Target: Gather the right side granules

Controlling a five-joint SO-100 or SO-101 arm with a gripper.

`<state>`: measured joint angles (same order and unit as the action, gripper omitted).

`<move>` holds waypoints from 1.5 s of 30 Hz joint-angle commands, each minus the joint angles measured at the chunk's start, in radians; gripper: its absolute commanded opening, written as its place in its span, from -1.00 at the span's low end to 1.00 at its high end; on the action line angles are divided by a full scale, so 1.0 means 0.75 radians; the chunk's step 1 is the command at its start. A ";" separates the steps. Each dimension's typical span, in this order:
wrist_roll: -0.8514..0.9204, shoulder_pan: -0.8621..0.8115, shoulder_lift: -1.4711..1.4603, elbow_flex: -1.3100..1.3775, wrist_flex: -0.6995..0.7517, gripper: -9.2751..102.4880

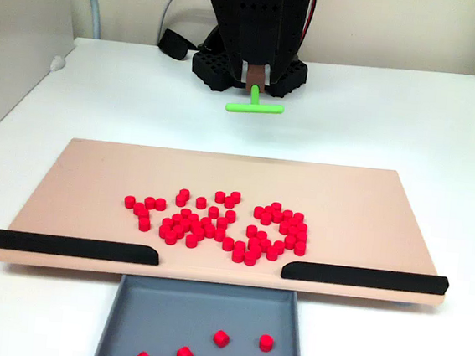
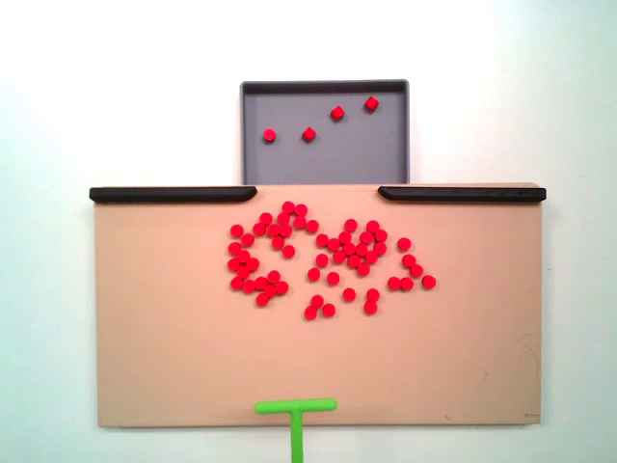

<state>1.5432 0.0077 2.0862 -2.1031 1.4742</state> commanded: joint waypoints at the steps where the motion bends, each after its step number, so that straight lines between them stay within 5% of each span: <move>1: -0.002 -0.004 0.010 0.049 -0.006 -0.79; 25: 0.039 -0.010 -0.020 0.049 -0.008 -0.78; 33: 0.258 -0.129 -0.041 0.049 -0.018 -0.67; 45: 0.650 -0.252 -0.025 0.055 -0.078 -0.84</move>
<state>1.9374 -0.1611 2.0479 -2.1031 1.4189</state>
